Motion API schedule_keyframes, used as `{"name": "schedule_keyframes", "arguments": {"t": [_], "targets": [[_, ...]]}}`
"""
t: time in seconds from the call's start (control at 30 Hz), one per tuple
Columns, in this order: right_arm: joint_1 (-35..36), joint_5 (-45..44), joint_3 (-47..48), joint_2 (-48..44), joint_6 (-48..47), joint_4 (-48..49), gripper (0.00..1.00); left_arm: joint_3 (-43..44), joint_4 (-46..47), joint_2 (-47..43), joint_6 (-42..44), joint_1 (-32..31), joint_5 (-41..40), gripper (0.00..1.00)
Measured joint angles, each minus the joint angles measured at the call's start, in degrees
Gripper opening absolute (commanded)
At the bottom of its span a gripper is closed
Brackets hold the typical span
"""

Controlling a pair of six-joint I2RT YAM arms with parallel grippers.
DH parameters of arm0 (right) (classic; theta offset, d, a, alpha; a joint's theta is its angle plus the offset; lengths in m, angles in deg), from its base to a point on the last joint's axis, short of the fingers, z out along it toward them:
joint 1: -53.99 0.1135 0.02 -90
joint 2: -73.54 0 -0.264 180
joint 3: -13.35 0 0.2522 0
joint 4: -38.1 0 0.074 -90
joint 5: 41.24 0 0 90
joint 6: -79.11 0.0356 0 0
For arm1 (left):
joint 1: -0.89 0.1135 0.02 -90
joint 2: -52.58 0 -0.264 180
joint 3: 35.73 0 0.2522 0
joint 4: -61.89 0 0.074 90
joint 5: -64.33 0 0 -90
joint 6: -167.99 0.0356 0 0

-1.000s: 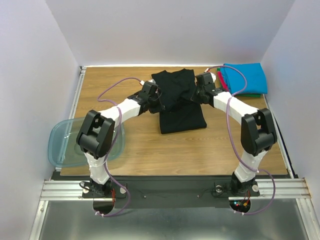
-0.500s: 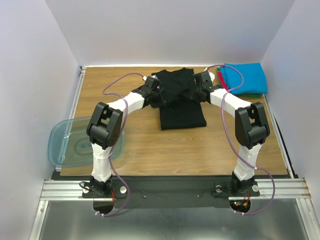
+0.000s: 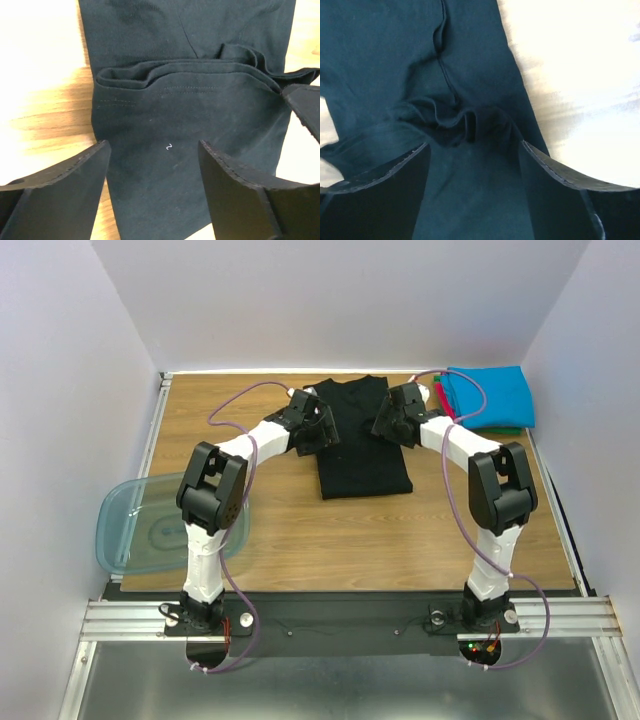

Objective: Fold and stack the t-shirts
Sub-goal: Fold the tshirt

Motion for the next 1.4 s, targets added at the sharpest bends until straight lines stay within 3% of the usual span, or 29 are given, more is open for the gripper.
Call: {"name": "schedule_keyframes", "arguments": {"t": [0.07, 0.47, 0.67, 0.8, 1.07, 1.1, 1.17, 1.27, 1.3, 1.33, 1.4], "targets": [[-0.1, 0.9, -0.7, -0.9, 0.1, 0.0, 1.00, -0.2, -0.2, -0.3, 0.4, 0.0, 0.2, 0.90], [-0.2, 3.9, -22.6, -20.2, 0.5, 1.7, 1.00, -23.0, 4.7, -18.1, -1.1, -1.8, 1.7, 0.90], [-0.3, 3.0, -30.0, -20.6, 2.4, 1.1, 0.97, -28.0, 6.0, -17.7, -3.3, -3.6, 3.3, 0.78], [-1.3, 2.9, -31.4, -20.6, 3.7, 0.9, 0.92, -28.0, 8.1, -17.1, -4.2, -4.2, 3.7, 0.64], [-3.3, 3.1, -33.3, -20.9, 5.3, 2.8, 0.73, -28.0, 10.6, -13.6, -5.9, -4.6, 3.8, 0.35], [-3.4, 3.2, -33.4, -20.9, 5.3, 2.9, 0.67, -28.0, 10.8, -13.3, -6.0, -4.6, 3.9, 0.33], [-3.5, 3.7, -33.8, -20.9, 5.4, 3.5, 0.64, -27.9, 11.3, -12.9, -6.3, -4.6, 4.0, 0.20], [-3.6, 4.7, -34.0, -20.9, 5.5, 3.9, 0.48, -27.9, 11.9, -12.3, -6.6, -4.6, 4.2, 0.03], [-3.6, 5.1, -34.1, -20.8, 5.6, 4.2, 0.35, -28.0, 12.1, -12.3, -6.6, -4.6, 4.3, 0.00], [-3.6, 5.4, -34.2, -20.6, 5.5, 4.4, 0.31, -28.3, 12.5, -12.3, -6.8, -4.6, 4.3, 0.00], [-3.9, 7.0, -34.9, -20.3, 5.8, 5.9, 0.14, -28.8, 13.5, -12.3, -7.1, -4.6, 4.6, 0.00]]}}
